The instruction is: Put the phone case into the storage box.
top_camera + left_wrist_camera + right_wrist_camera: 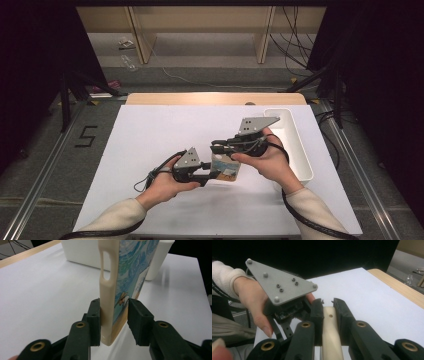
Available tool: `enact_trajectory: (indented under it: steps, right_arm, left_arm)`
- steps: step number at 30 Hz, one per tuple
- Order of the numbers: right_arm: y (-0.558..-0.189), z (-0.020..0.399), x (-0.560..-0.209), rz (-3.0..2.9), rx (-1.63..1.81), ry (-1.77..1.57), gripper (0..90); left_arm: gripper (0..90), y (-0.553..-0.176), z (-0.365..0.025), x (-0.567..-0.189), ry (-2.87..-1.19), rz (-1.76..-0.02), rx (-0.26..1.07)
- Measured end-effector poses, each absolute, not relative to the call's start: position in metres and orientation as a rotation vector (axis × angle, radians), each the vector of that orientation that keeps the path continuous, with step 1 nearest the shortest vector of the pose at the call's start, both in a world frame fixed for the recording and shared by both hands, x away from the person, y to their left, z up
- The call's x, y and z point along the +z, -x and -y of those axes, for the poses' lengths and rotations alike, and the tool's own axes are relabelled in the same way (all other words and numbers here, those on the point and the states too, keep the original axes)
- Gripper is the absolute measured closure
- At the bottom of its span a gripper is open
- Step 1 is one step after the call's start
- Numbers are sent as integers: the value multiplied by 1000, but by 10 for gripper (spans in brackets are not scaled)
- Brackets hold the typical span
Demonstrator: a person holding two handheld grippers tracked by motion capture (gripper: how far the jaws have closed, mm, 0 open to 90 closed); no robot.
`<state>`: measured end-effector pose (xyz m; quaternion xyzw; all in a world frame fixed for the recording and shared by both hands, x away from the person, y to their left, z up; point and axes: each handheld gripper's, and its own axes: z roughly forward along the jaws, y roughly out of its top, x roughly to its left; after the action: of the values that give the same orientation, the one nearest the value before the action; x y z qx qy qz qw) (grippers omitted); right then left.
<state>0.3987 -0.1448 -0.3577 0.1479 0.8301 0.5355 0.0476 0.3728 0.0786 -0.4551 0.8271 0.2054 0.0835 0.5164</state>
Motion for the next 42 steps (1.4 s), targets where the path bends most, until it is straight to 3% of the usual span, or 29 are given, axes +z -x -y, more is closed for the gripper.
enact_trajectory:
  steps: [13, 42]
  right_arm:
    - [-399, 144, -359, -2536, 1687, -430, 797]
    - [-399, 145, -359, -2522, 1726, -391, 783]
  left_arm:
    - [771, -371, -81, -451, -2015, -502, 185]
    - [797, -370, -82, -449, -2017, -485, 152]
